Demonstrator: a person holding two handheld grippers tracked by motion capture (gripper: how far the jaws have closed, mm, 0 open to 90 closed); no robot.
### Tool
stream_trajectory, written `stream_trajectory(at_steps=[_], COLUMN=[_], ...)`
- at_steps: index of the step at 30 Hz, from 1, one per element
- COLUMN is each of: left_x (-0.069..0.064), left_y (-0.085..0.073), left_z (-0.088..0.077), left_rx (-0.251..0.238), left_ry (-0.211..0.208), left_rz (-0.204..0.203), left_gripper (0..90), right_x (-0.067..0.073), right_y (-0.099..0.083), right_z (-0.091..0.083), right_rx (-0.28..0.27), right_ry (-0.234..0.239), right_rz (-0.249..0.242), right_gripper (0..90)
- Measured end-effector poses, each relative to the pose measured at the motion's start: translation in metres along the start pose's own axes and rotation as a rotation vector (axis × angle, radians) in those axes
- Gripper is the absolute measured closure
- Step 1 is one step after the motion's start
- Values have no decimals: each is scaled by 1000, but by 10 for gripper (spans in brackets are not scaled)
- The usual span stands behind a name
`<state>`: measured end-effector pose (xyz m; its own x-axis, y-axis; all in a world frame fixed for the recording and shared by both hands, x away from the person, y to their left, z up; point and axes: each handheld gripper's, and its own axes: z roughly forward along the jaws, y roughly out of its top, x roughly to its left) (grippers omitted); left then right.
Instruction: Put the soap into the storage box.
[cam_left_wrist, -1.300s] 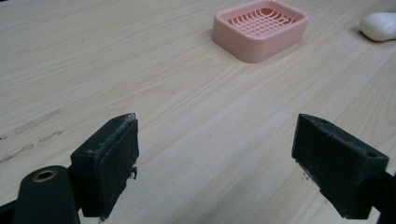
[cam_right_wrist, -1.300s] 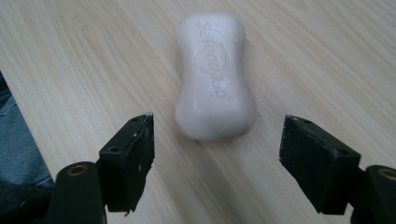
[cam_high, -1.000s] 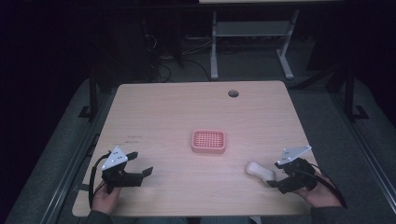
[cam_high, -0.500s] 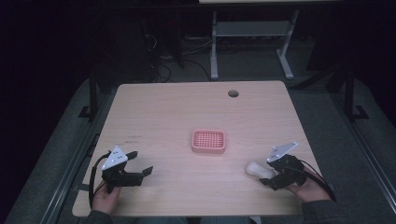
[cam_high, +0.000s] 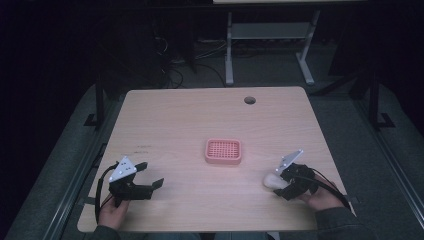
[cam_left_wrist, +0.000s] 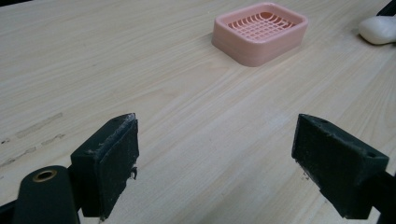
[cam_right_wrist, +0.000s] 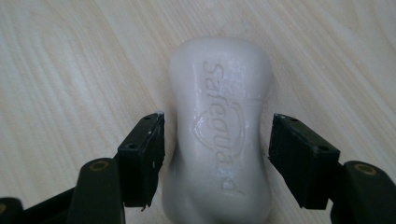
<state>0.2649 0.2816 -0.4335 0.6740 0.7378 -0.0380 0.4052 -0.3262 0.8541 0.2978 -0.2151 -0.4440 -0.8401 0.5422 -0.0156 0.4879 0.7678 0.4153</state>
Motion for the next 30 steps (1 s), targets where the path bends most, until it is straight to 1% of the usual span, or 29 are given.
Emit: stream_trajectory(at_steps=[1, 2, 3, 6, 9, 10, 14, 20, 22, 23, 24, 25, 26, 30], left_x=[0, 0, 1, 1, 2, 2, 1, 2, 2, 2, 2, 3, 3, 3], left_y=[0, 0, 0, 0, 0, 0, 0, 0, 0, 0, 0, 0, 0, 0], left_z=[-1, -1, -1, -1, -1, -1, -2, -2, -2, -3, -3, -4, -4, -4], left_rx=[2, 1, -2, 0, -2, -2, -6, -4, -2, -9, -9, -10, -11, -13], left_ry=[1, 3, 2, 2, 1, 1, 3, 4, 3, 5, 5, 5, 6, 8], left_rz=[-1, -5, 1, 1, 1, 1, -1, 1, -4, -11, -11, 1, 2, -7], left_gripper=[145, 145, 144, 145, 144, 144, 144, 144, 144, 145, 144, 144, 145, 144], right_x=[0, 0, -1, -1, -2, -2, -3, -5, -6, -7, -7, -7, -6, -5], right_y=[0, 0, 0, -1, 0, 1, 2, 2, 1, 1, 1, 1, 3, 8], right_z=[0, 2, 3, 4, 5, 5, 6, 6, 5, 5, 5, 5, 5, 3], right_rx=[0, 8, 9, 5, -1, 2, 8, -3, -12, -16, -16, -14, -6, -7], right_ry=[0, 4, 3, 1, 9, 20, 23, 34, 49, 60, 60, 55, 49, 55], right_rz=[0, 6, 3, 4, 4, 4, -10, -11, -2, 2, 2, -2, -10, -23], right_gripper=[355, 384, 392, 405, 430, 453, 464, 473, 480, 482, 482, 483, 483, 484])
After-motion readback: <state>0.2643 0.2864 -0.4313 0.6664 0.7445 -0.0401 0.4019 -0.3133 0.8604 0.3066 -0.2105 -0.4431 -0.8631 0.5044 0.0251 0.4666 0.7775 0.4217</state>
